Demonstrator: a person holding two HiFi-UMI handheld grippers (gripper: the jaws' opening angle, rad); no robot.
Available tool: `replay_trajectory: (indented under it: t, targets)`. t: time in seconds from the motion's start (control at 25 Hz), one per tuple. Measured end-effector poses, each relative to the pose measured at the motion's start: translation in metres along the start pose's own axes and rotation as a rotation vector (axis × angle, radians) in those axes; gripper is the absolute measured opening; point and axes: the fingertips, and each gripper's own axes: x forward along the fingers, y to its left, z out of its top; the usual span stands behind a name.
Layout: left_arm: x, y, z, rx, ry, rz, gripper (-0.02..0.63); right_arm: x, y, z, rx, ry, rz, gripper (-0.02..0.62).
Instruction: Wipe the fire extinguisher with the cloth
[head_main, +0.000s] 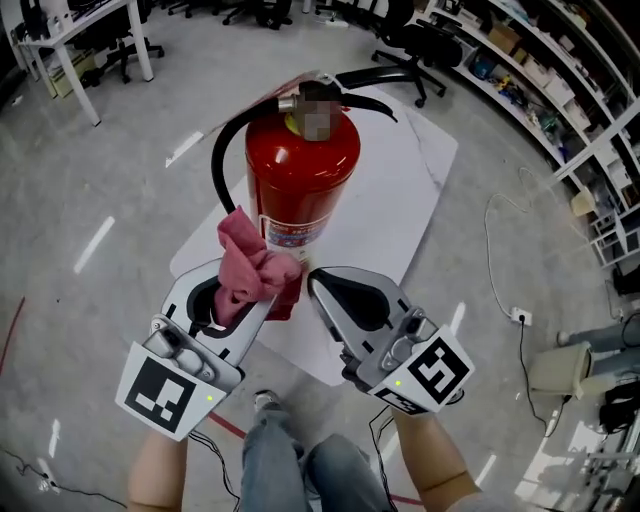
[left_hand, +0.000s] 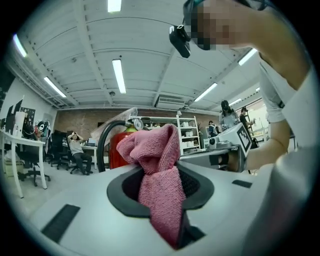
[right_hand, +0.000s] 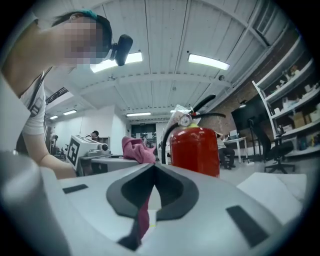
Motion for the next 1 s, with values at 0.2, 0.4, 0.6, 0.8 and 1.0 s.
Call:
replay_trajectory:
  t: [0.2,0.4,0.6,0.8,1.0]
  targets:
    - [-0.023,-0.022,0.079,-0.04,0.01,-0.007,0.112,-0.018,0.027,0.079,0.027,0.033,-0.003,0.009]
    - [-0.051,-0.051,0.156,-0.089,0.007,0.0,0.114,-0.04,0.058,0.147,0.026,0.08,-0.007,0.011]
    - [-0.078,-0.081,0.211,-0.125,0.003,0.021,0.114,-0.064,0.094,0.208,0.014,0.081,0.023,0.009]
    - [-0.097,-0.104,0.257,-0.113,-0.052,0.035,0.114,-0.08,0.121,0.254,-0.022,0.047,0.043,0.009]
    - [-0.114,-0.117,0.286,-0.1,-0.08,0.043,0.114,-0.09,0.142,0.272,-0.036,0.053,0.039,0.009]
